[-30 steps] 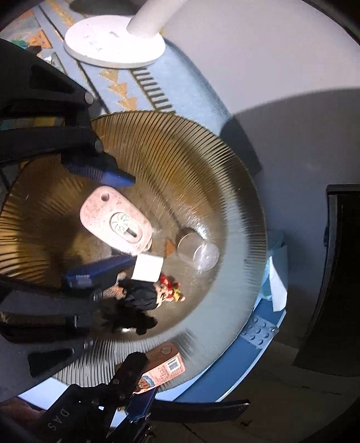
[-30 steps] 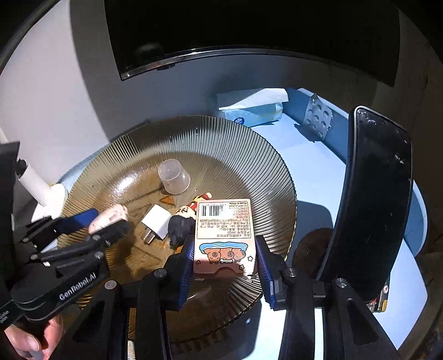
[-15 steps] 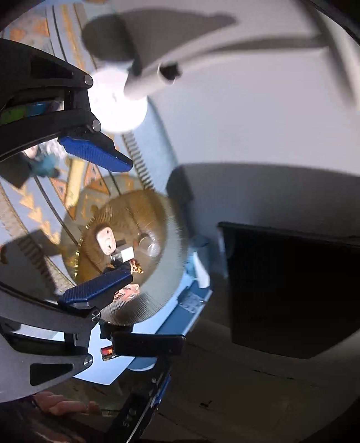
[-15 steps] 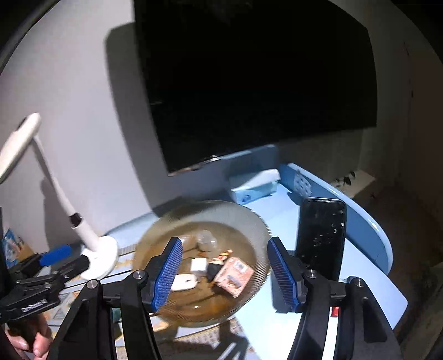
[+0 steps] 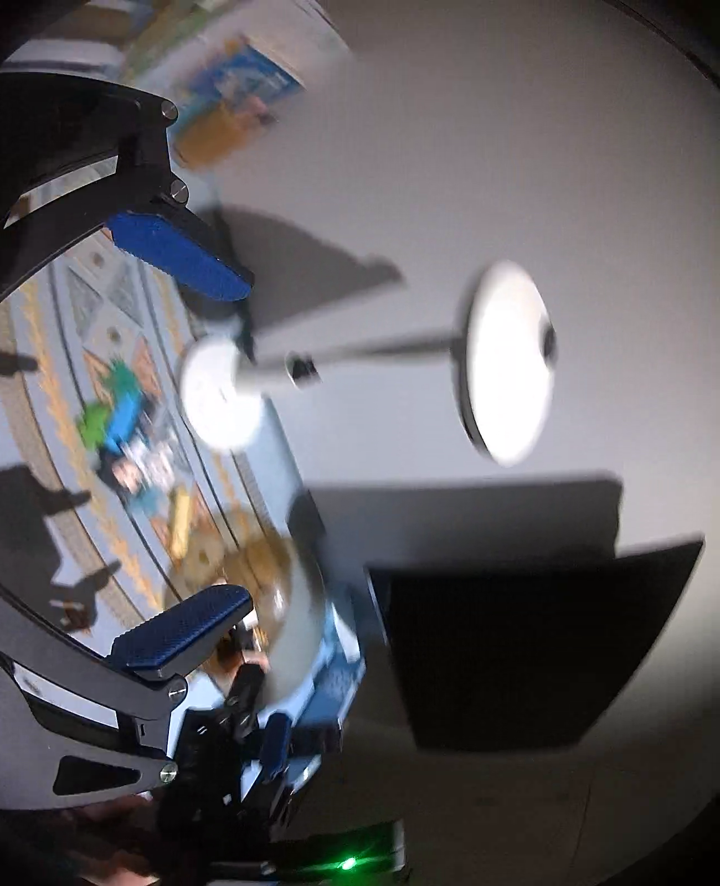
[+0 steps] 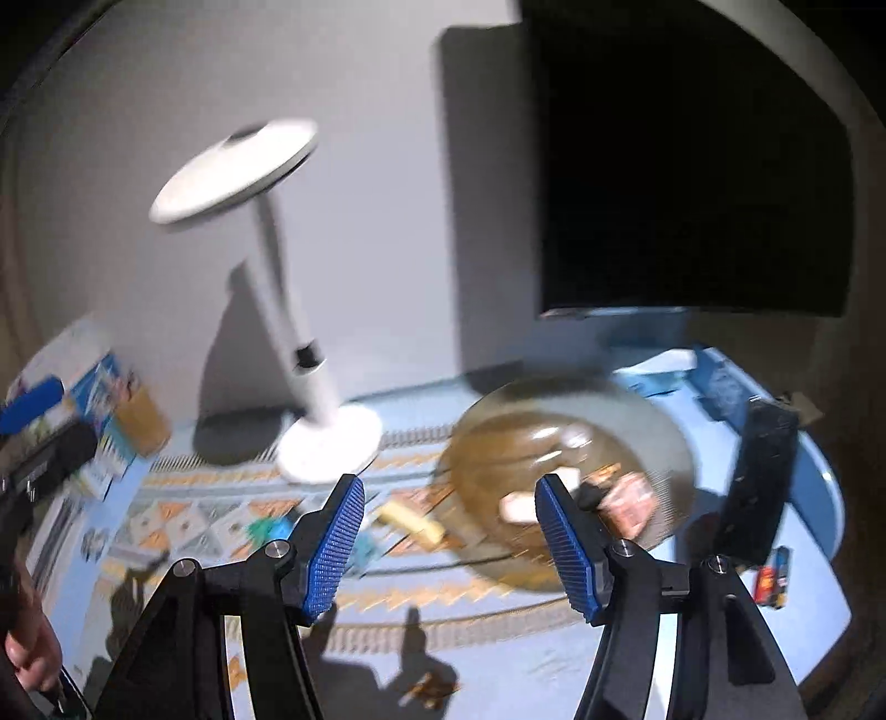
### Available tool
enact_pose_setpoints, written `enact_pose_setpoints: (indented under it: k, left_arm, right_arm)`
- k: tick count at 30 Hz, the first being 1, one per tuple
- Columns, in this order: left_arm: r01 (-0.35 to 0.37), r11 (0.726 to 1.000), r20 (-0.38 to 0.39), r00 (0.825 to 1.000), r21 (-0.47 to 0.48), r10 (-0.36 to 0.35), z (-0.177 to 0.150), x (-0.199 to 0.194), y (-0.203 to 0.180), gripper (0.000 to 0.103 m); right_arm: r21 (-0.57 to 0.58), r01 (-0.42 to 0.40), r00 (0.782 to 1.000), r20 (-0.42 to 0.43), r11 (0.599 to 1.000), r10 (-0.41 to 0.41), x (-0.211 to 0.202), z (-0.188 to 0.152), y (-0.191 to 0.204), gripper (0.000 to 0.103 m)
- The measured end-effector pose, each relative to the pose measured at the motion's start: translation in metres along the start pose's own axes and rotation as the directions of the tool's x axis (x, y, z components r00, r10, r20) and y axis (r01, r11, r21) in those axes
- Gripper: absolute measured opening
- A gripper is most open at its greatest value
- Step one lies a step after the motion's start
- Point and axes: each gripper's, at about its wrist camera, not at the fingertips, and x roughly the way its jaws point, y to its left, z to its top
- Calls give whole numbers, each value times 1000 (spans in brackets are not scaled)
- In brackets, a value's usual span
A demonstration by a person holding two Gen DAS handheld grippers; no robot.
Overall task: Organize rigid objects
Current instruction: 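Move both tools back toward the toy pile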
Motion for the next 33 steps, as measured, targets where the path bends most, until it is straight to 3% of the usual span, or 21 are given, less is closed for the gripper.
enact_pose_setpoints:
  k: [4, 8, 13, 16, 33]
  left_arm:
    - [-99, 991, -49, 994, -93, 94, -36, 3, 34, 103]
    - [-145, 973, -104, 986, -181, 127, -75, 15, 62, 103]
    - [-166, 951, -199, 973, -260, 116, -123, 55, 80, 103]
    - [-168, 952, -245, 964, -254, 105, -143, 73, 80, 103]
    - [-120, 959, -339, 940, -258, 27, -172, 116, 77, 103]
  right_arm:
    - [-55, -45, 997, -66, 997, 41, 22, -24, 31, 63]
    - [-90, -87, 989, -123, 992, 76, 44, -43, 53, 63]
    - [-150, -117, 983, -161, 982, 92, 71, -67, 79, 63]
    - [-163, -129, 978, -184, 978, 99, 86, -81, 87, 63]
    - [-136, -166, 943, -312, 977, 117, 154, -114, 95, 63]
